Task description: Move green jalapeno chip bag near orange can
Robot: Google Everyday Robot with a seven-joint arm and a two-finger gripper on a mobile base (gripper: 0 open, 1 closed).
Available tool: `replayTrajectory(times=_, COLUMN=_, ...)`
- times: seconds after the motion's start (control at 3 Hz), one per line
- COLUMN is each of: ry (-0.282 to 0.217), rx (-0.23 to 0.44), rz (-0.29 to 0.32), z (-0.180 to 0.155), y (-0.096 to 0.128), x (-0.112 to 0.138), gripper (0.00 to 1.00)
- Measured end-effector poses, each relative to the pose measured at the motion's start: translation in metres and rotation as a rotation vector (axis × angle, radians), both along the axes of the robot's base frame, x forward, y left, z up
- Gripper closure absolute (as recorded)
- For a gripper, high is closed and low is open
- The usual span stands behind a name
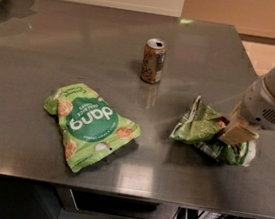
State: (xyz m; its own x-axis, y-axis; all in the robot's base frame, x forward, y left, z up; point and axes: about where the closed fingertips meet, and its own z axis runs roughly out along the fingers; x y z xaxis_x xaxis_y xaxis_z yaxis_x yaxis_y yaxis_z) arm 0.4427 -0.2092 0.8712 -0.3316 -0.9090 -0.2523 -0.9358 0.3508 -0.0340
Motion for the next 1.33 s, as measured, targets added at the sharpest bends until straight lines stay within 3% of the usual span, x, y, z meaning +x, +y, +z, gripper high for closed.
replayTrajectory(times=0.33, ry=-0.013, rx=-0.022, rz=-0.017, z=0.014, y=-0.005, x=0.052, gripper=1.00)
replayTrajectory(times=1.33, ry=-0.067, rx=-0.005, rz=-0.082, z=0.033, y=-0.015, x=0.149, gripper=1.00)
